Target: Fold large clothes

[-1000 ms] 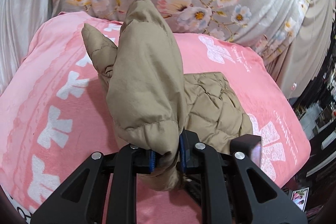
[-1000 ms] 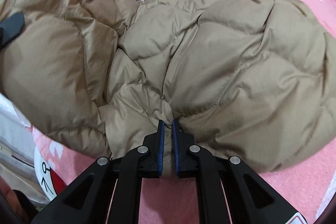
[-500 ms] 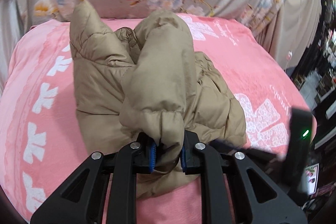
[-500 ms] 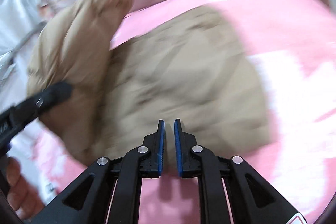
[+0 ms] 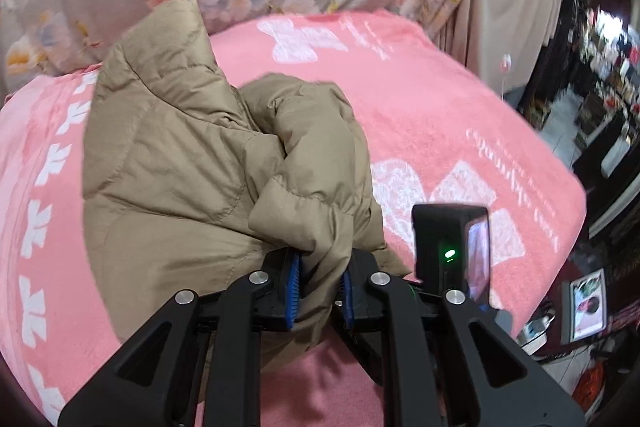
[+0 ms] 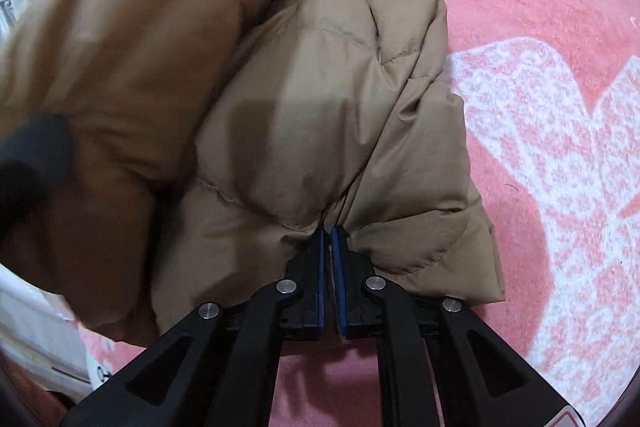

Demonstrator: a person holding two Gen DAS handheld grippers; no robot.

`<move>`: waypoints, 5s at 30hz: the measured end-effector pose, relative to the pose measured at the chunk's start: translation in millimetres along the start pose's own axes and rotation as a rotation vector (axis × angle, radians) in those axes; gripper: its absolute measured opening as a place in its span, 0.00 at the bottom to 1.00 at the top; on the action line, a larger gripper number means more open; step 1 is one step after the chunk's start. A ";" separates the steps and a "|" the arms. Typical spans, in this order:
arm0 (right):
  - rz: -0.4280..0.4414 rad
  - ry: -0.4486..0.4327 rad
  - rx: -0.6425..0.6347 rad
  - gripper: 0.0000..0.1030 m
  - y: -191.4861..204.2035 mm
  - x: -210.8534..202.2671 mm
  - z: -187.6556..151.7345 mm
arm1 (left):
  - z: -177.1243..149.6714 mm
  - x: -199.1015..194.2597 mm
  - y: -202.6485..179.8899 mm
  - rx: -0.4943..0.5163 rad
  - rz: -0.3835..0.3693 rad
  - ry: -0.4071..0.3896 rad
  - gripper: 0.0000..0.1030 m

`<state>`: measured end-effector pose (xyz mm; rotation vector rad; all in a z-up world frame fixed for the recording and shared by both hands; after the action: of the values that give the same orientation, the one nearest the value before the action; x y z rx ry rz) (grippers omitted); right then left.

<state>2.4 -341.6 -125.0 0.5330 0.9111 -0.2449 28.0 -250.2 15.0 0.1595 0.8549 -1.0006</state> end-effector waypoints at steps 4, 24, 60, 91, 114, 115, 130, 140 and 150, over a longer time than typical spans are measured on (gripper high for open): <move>-0.023 -0.001 0.065 0.07 -20.7 -26.2 10.7 | -6.1 47.1 3.2 -0.026 0.022 0.080 0.16; -0.034 -0.282 -0.130 0.65 34.8 -125.6 61.2 | -24.3 -100.4 91.7 -0.324 0.011 -0.208 0.79; -0.213 -0.174 0.090 0.12 -40.0 -41.5 86.1 | -4.8 -130.5 102.5 -0.188 0.053 -0.182 0.52; -0.294 -0.265 0.034 0.18 -16.0 7.8 106.4 | 68.4 91.4 110.4 -0.103 0.323 -0.107 0.75; -0.326 -0.330 0.024 0.19 -12.0 20.5 96.9 | 56.5 112.3 111.6 -0.062 0.394 -0.166 0.84; -0.326 -0.331 0.024 0.19 -11.9 20.5 96.2 | 55.9 112.5 111.0 -0.060 0.397 -0.168 0.84; -0.268 -0.329 0.043 0.23 -17.3 19.8 100.0 | 55.1 114.6 109.1 -0.061 0.399 -0.180 0.85; -0.314 -0.374 0.048 0.22 -2.9 -63.8 53.4 | 18.3 39.1 92.1 -0.153 0.313 -0.138 0.90; -0.390 -0.361 -0.069 0.10 5.3 -28.1 20.6 | -18.7 49.0 97.1 -0.179 0.281 -0.074 0.95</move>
<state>1.9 -348.7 -90.5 0.2310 0.6611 -0.6394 106.7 -220.0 -56.1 0.0864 0.8241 -0.6602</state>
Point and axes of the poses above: each gripper's, at about its wrist camera, not at the fingertips, and x roughly the way its jaws point, y to its left, z to its top, the point moved 1 cm from there along x, roughly the way its jaws point, and after that the axes turned 15 degrees about -z, right-handed, at the moved point
